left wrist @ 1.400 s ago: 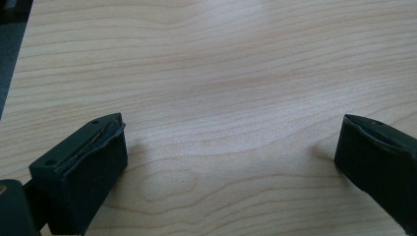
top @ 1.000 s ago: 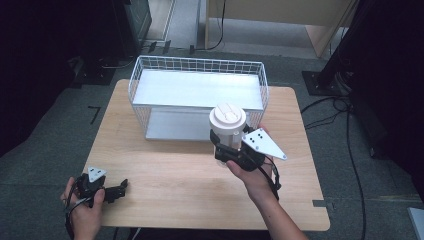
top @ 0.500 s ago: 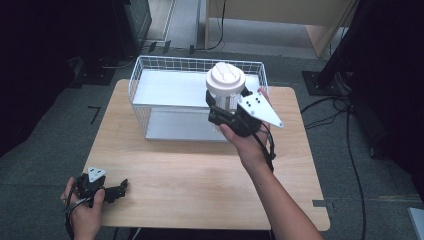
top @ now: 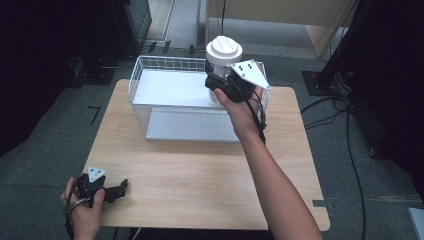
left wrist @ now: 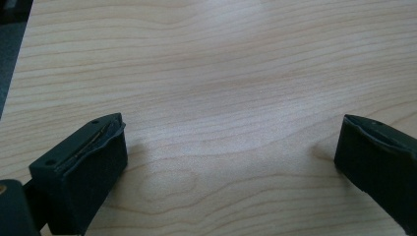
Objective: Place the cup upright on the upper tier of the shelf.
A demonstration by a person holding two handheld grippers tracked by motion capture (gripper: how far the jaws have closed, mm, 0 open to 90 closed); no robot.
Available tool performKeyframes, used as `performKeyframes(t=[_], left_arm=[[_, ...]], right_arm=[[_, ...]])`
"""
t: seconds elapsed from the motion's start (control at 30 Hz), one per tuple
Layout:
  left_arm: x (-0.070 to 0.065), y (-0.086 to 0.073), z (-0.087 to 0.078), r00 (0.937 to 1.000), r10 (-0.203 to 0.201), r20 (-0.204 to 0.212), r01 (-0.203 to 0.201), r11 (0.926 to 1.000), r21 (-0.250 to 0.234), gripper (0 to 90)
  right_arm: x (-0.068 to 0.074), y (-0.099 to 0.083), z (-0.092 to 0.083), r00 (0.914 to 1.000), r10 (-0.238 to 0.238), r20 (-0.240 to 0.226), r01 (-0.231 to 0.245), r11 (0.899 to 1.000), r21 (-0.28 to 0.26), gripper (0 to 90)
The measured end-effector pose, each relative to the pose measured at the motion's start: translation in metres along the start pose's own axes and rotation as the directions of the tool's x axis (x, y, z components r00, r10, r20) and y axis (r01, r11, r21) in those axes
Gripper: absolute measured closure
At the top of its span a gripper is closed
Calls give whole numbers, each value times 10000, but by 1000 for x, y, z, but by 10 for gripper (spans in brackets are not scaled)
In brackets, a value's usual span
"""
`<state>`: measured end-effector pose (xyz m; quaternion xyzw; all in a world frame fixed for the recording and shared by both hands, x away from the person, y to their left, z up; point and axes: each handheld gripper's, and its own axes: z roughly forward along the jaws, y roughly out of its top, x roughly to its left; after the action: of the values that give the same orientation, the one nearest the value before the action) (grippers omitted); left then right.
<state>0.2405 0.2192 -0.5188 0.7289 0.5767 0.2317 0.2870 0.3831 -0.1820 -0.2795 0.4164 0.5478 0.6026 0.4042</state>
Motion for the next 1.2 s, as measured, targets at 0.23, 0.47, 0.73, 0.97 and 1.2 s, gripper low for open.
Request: performKeyframes(t=[0.23, 0.47, 0.73, 0.97, 1.2], left_arm=[[0, 0, 0, 10000, 18, 3, -18, 10000, 14, 0], [0, 0, 0, 10000, 14, -2, -14, 10000, 1, 0], [0, 0, 0, 10000, 16, -6, -16, 10000, -1, 0], [0, 0, 0, 10000, 21, -3, -21, 10000, 12, 0], [0, 0, 0, 10000, 28, -8, -28, 10000, 17, 0]], right_arm=[[-7, -5, 30, 9988, 262, 418, -266, 9996, 103, 152], [-8, -9, 52, 9965, 200, 806, -220, 9995, 235, 152], [-6, -14, 54, 9960, 8, 893, -30, 9997, 253, 152], [-6, -13, 46, 9984, 12, 560, -36, 9991, 411, 147], [-12, -7, 40, 10000, 88, -9, -87, 9966, 818, 76]])
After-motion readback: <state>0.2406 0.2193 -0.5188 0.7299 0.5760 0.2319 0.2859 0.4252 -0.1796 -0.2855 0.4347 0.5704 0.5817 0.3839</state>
